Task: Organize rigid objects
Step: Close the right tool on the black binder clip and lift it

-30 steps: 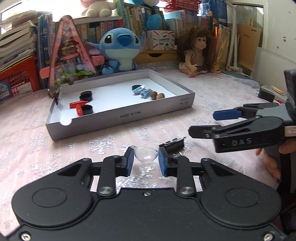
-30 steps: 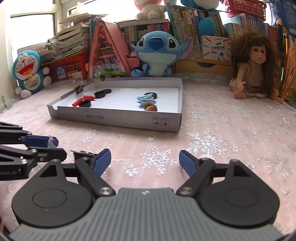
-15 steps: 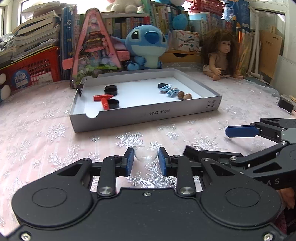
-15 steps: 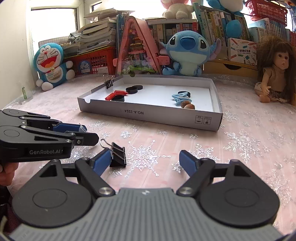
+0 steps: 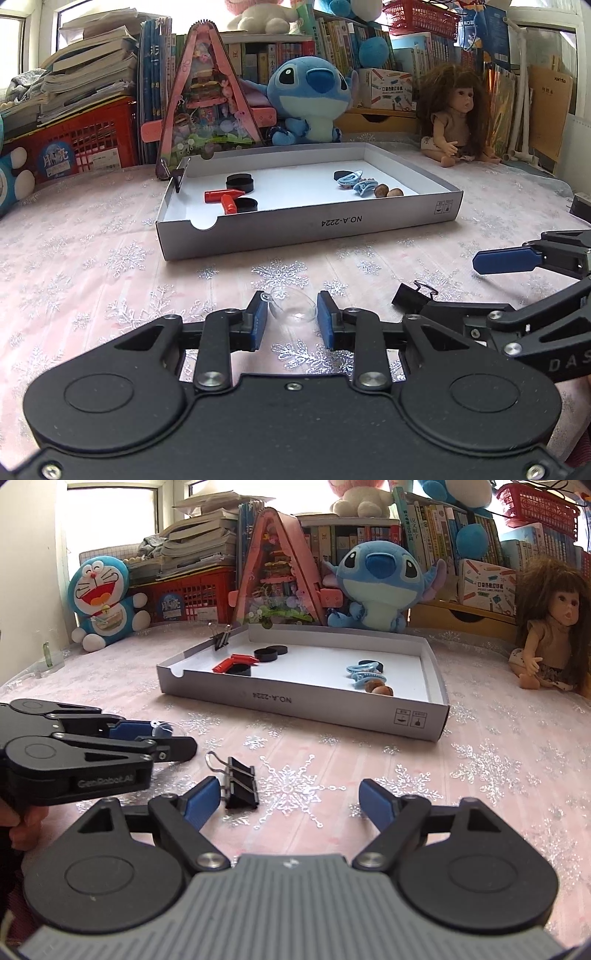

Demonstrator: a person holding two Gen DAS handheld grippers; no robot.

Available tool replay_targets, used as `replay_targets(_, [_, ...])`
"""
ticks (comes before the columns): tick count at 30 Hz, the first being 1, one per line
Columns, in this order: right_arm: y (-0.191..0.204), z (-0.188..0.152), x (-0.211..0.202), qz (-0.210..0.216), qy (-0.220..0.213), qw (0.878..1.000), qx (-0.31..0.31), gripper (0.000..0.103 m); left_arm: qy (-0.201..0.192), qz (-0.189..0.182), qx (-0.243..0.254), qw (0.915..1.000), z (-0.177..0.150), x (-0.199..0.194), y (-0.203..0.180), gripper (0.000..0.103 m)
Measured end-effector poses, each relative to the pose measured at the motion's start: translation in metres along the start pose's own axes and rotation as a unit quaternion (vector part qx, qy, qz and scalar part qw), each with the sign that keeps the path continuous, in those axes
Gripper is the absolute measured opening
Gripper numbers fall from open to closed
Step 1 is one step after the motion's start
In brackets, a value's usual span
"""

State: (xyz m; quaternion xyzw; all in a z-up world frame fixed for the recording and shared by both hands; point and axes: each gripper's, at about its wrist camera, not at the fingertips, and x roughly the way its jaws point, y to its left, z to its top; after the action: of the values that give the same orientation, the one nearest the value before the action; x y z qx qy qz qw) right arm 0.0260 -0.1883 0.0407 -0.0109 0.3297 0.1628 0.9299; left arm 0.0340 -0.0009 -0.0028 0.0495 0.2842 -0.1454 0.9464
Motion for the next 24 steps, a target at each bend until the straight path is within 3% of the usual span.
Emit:
replay_targets(3, [0.007,0.001,0.000,0.011,0.006,1.000,-0.015,0.089,0.000,-0.002,-0.003,1.0000,-0.001,0.000,0.001,0.028])
replay_targets(10, [0.004,0.003,0.006,-0.028,0.018,0.999,-0.025,0.087,-0.001,-0.002,-0.003,1.0000,-0.001,0.000,0.001,0.028])
replay_targets(21, [-0.030,0.006,0.005,-0.143,0.025,0.989,0.035,0.086,-0.001,-0.001,-0.002,1.0000,-0.001,0.000,0.001,0.028])
replay_targets(24, [-0.029,0.006,-0.002,-0.106,0.008,0.994,0.033,0.084,-0.001,-0.001,-0.002,1.0000,-0.001,0.000,0.001,0.028])
